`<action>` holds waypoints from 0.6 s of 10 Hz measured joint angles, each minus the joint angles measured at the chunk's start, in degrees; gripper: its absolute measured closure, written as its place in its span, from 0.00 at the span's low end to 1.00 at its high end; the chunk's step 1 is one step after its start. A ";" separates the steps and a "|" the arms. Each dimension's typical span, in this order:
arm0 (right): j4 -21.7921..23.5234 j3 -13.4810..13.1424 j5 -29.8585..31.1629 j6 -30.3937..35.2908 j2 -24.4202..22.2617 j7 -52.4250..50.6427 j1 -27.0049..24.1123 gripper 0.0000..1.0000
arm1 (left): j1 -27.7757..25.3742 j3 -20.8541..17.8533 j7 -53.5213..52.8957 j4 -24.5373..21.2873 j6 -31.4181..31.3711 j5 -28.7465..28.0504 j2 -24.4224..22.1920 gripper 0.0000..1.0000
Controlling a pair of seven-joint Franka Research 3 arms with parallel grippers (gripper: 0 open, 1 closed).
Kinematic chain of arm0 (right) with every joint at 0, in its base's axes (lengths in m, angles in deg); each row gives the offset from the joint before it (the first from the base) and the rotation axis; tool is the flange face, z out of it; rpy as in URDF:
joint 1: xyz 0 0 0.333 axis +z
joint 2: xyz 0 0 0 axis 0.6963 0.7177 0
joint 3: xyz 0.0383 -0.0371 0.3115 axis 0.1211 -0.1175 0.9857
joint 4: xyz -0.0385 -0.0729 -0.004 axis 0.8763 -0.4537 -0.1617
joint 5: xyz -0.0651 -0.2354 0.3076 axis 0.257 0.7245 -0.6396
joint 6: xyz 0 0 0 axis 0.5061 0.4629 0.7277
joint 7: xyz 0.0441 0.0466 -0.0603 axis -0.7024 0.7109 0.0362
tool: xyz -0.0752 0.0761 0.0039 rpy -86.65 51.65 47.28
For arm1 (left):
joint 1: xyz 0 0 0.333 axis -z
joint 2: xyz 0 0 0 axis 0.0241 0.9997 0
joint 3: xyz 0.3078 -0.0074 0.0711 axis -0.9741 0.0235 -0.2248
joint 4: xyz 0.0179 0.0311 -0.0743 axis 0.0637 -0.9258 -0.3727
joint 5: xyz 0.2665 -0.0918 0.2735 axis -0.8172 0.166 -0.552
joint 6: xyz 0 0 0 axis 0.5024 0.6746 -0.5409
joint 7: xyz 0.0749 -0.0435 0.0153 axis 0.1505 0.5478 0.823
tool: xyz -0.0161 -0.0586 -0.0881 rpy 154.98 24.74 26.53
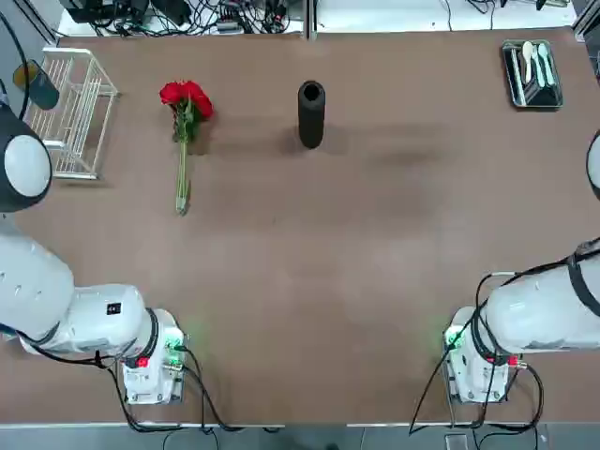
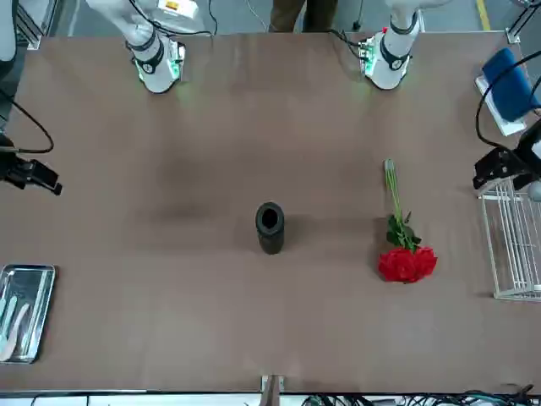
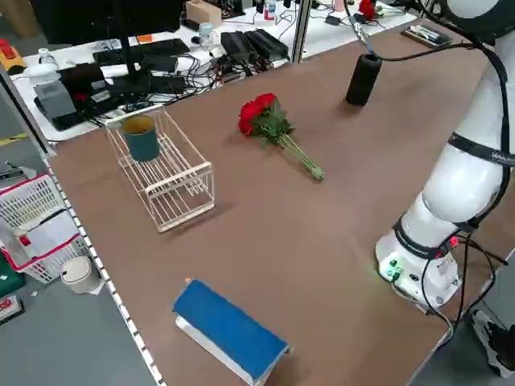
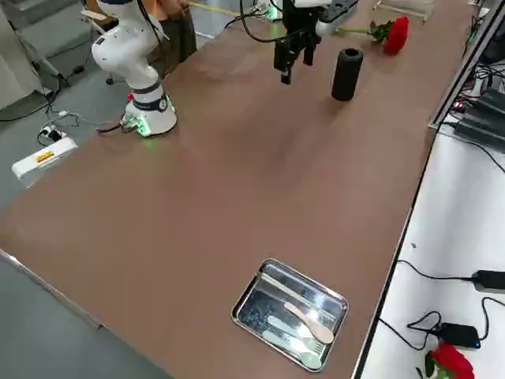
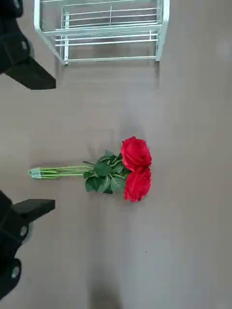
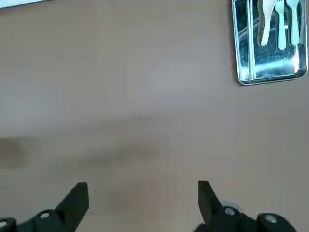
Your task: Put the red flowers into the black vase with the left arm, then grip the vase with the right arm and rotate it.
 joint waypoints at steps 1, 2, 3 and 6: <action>0.00 -0.04 0.00 0.00 0.00 0.13 -0.14 0.00 | 0.01 0.00 -0.14 0.00 0.00 0.00 -0.01 0.00; 0.00 -0.12 0.00 0.07 0.00 0.14 -0.72 0.00 | 0.00 0.00 -0.31 0.00 0.00 0.00 -0.05 0.00; 0.00 -0.23 0.00 0.12 -0.01 0.14 -1.42 0.00 | 0.00 0.00 -0.31 0.00 0.00 0.00 -0.08 0.00; 0.00 -0.12 0.00 0.01 -0.12 0.13 -1.97 0.00 | 0.27 0.06 -0.59 -1.46 -0.24 0.00 0.20 0.00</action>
